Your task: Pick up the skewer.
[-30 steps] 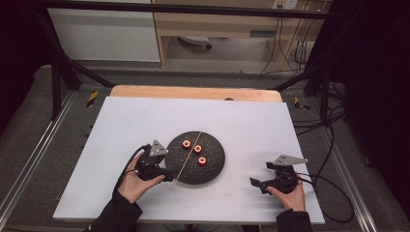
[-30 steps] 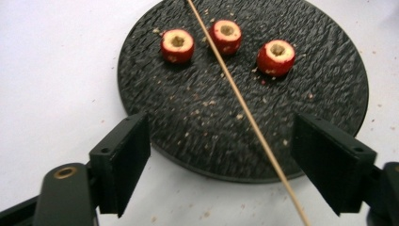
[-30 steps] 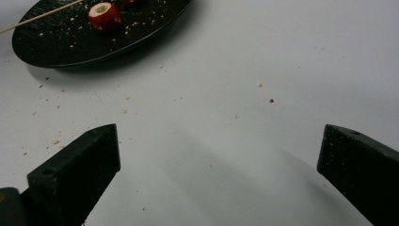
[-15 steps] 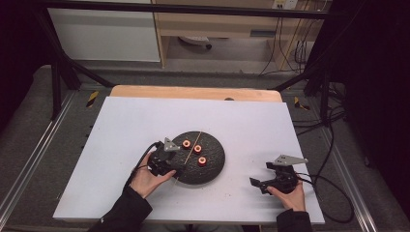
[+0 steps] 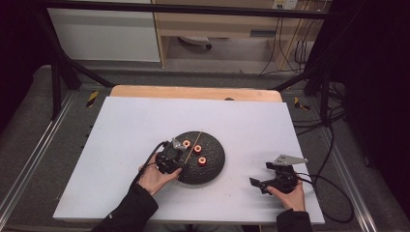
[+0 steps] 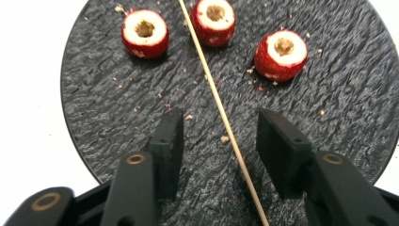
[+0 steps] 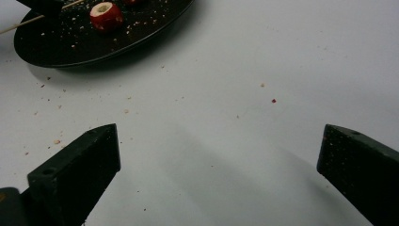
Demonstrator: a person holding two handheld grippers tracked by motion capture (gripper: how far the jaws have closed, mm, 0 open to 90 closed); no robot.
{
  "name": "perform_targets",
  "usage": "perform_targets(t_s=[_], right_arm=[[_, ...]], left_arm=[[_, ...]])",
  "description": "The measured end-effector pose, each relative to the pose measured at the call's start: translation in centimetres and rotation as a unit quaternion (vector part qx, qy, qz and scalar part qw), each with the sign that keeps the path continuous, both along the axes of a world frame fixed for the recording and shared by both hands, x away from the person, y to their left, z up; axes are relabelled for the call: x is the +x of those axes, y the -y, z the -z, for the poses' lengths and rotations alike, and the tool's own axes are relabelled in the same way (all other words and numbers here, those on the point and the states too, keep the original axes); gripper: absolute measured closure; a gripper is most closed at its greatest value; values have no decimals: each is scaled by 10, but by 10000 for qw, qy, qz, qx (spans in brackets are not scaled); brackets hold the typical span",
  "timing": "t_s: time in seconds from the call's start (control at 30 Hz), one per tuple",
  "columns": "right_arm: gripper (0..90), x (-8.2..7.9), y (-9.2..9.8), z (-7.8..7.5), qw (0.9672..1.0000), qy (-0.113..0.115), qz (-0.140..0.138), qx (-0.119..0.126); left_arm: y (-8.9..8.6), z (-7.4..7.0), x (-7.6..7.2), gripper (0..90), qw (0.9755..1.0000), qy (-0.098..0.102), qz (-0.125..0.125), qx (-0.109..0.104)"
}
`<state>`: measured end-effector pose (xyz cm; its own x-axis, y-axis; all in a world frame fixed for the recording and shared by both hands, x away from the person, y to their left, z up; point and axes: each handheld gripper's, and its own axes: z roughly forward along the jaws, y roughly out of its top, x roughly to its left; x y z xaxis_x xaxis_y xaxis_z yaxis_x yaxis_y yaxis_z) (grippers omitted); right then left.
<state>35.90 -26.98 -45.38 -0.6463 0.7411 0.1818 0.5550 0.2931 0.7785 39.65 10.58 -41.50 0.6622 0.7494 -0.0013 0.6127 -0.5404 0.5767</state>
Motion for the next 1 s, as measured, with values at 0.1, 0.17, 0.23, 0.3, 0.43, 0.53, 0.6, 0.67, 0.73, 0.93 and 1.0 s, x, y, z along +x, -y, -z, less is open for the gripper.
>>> perform_targets(t_s=[0.1, 0.17, 0.23, 0.3, 0.43, 0.53, 0.6, 0.67, 0.73, 0.93, 1.0], right_arm=[[7, 0, 0, 0, 10000, 3, -2, 10], [7, 0, 0, 0, 10000, 4, -2, 6], [7, 0, 0, 0, 10000, 4, -4, 8], [7, 0, 0, 0, 10000, 6, -4, 1], [7, 0, -1, 0, 10000, -17, -4, 13], [7, 0, 0, 0, 10000, -16, -6, 20], [7, 0, -1, 0, 10000, -21, -7, 18], [7, 0, 0, 0, 10000, -18, -13, -5], [7, 0, 0, 0, 10000, -18, -12, -4], [7, 0, -1, 0, 10000, -27, -10, 19], [7, 0, 0, 0, 10000, -22, -14, 0]], left_arm=[[3, 0, 0, 575, 9999, -33, -12, 94], [5, 0, 1, 599, 9999, -61, -45, 120], [6, 0, 2, 625, 9998, -74, -79, 155], [7, 1, 2, 647, 9996, -97, -124, 219], [8, 1, 2, 689, 9993, -163, -179, 299], [9, 2, 2, 734, 9988, -206, -249, 355], [10, 2, 2, 751, 9987, -209, -283, 356], [10, 3, 2, 766, 9987, -208, -304, 346], [11, 3, 2, 778, 9985, -219, -340, 364], [11, 4, 1, 803, 9977, -255, -508, 364], [10, 3, 1, 812, 9976, -259, -529, 366]])
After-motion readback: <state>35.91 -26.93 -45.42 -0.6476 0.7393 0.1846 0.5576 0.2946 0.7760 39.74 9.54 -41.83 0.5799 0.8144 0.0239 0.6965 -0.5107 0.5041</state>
